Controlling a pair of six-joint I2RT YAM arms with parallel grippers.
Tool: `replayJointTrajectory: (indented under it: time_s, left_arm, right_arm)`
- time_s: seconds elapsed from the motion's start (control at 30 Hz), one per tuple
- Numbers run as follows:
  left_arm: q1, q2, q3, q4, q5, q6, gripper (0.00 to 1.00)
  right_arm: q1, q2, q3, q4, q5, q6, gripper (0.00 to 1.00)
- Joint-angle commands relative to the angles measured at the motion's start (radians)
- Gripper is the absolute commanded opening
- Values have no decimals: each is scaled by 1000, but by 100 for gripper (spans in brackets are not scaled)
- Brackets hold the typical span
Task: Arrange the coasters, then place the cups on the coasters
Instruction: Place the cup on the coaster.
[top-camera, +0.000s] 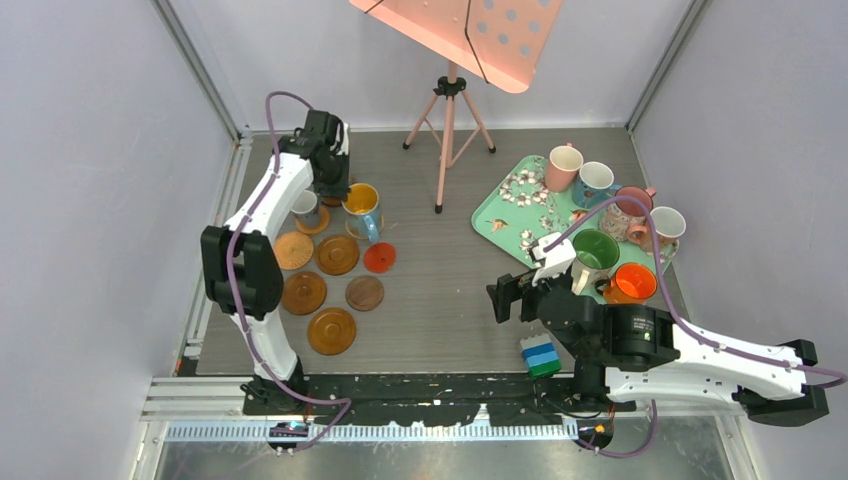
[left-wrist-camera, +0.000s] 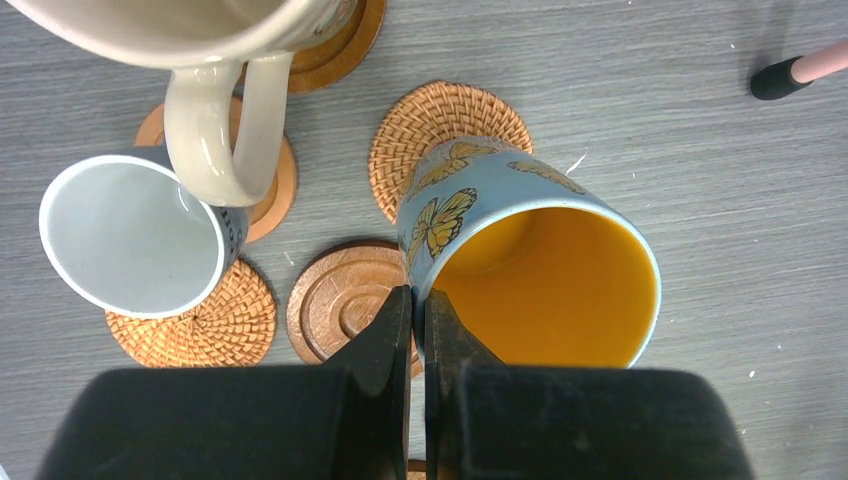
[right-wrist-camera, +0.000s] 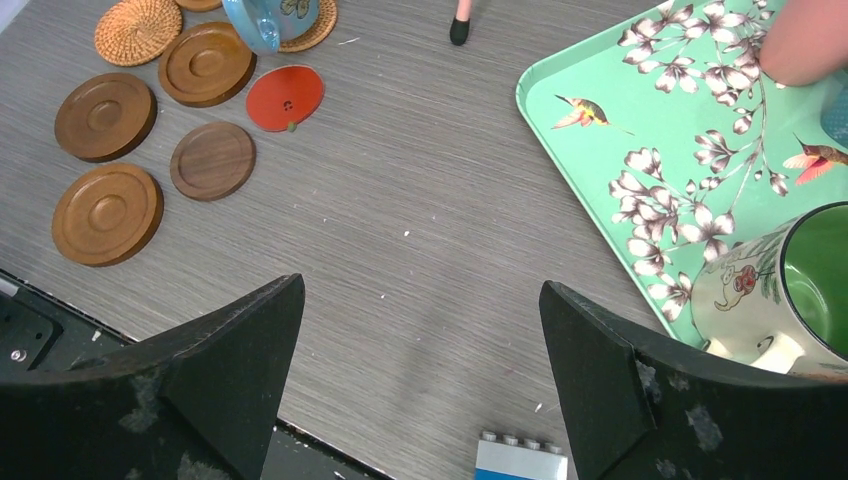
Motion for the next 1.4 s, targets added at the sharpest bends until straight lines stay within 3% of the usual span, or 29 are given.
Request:
replayJointTrajectory:
  time_s: [0.0,1.37]
  left_arm:
    - [12,-2,88,62,39,7,0]
    - [37,65,111,71,45,7,0]
  right_arm:
    - [2,3,40,19,45,7,95]
    - [1,23,46,18,66,-14,95]
